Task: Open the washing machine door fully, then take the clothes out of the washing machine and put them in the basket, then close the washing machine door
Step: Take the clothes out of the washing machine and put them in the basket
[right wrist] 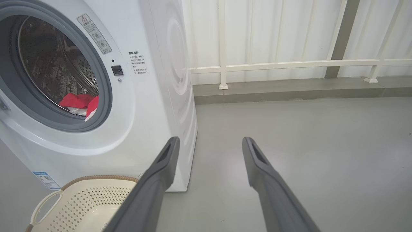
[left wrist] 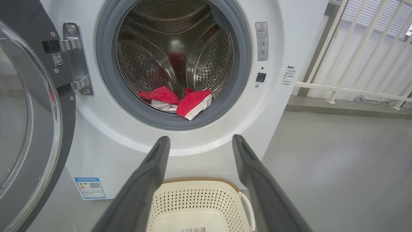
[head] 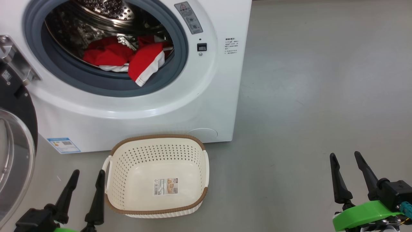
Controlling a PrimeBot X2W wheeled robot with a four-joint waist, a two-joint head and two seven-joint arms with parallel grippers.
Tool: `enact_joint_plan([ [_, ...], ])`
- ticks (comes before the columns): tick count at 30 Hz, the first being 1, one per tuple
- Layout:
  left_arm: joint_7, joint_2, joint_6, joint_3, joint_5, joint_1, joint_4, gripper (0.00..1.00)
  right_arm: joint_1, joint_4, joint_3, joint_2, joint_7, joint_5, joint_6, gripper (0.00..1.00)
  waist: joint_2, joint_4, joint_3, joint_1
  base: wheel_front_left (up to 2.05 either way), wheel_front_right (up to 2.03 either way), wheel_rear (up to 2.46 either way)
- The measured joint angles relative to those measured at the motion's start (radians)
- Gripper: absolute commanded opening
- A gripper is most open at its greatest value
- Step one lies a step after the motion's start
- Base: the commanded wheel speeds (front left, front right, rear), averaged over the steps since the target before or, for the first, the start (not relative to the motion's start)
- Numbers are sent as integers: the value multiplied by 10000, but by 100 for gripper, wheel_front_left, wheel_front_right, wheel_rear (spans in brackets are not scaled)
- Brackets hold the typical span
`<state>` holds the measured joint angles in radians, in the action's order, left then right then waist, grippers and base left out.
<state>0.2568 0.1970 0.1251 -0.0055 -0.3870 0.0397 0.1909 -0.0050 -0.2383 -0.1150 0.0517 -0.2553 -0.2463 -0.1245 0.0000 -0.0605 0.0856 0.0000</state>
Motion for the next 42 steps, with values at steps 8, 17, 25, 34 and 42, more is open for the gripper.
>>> enact_joint_plan([
  [8, 0, -2, 0, 46, 6, 5, 6, 100, -2, 0, 13, -10, 0, 0, 0, 100, 0, 33, 50, 0, 0, 0, 0],
  [17, 0, 4, 0, 35, 73, 17, 21, 100, -6, -4, 35, -17, 0, 0, 0, 100, 0, 62, 139, 0, 32, -38, 6],
  [25, 0, 58, 0, 10, 42, 59, 38, 100, -35, -4, 73, -36, 0, 0, 0, 100, 0, 103, 210, 0, 78, -92, 14],
  [34, 0, 65, 0, -6, 42, 63, 50, 100, -37, -12, 207, -50, 0, 0, 0, 100, 0, 98, 217, 0, 81, -96, 15],
  [42, 0, 82, 0, -52, 31, 97, 56, 100, -37, -13, 274, -56, 0, 0, 0, 100, 0, 70, 215, 0, 95, -109, 15],
])
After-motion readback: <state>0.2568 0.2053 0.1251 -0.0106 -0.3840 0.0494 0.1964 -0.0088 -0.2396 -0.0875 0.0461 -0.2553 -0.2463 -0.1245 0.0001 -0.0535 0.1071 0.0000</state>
